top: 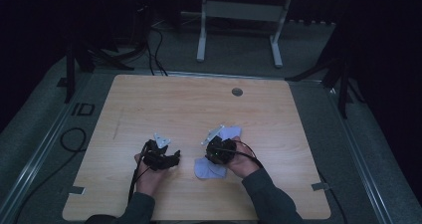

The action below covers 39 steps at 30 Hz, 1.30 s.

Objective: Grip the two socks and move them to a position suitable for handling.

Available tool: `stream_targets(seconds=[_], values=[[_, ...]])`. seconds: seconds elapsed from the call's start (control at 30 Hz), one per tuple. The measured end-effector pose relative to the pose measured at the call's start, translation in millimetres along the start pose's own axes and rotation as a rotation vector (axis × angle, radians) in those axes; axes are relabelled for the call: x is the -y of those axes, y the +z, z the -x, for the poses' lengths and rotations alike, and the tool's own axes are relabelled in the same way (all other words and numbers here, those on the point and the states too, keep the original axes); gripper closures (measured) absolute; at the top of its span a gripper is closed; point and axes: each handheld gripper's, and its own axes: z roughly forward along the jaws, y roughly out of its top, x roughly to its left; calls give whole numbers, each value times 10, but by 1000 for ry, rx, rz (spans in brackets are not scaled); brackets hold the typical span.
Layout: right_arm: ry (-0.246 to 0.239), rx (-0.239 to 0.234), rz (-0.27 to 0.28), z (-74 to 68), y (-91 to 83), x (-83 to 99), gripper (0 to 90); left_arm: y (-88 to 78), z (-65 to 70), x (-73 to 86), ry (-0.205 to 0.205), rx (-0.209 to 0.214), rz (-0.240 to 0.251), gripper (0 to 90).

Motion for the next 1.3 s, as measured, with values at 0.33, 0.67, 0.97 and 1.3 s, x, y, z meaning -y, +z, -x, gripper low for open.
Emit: stream_targets(seconds=[0.33, 0.67, 0.97, 1.3], values=[[30, -34, -89, 0, 248, -9, 711, 0, 6, 1, 3, -1, 0, 297], [48, -1, -94, 11, 280, -1, 853, -49, 67, -13, 3, 7, -19, 466], [57, -11, -78, 27, 279, 23, 863, -91, 295, -25, 69, 154, -35, 827], [69, -17, -62, 39, 281, 40, 864, -128, 530, -22, 86, 335, -13, 898]])
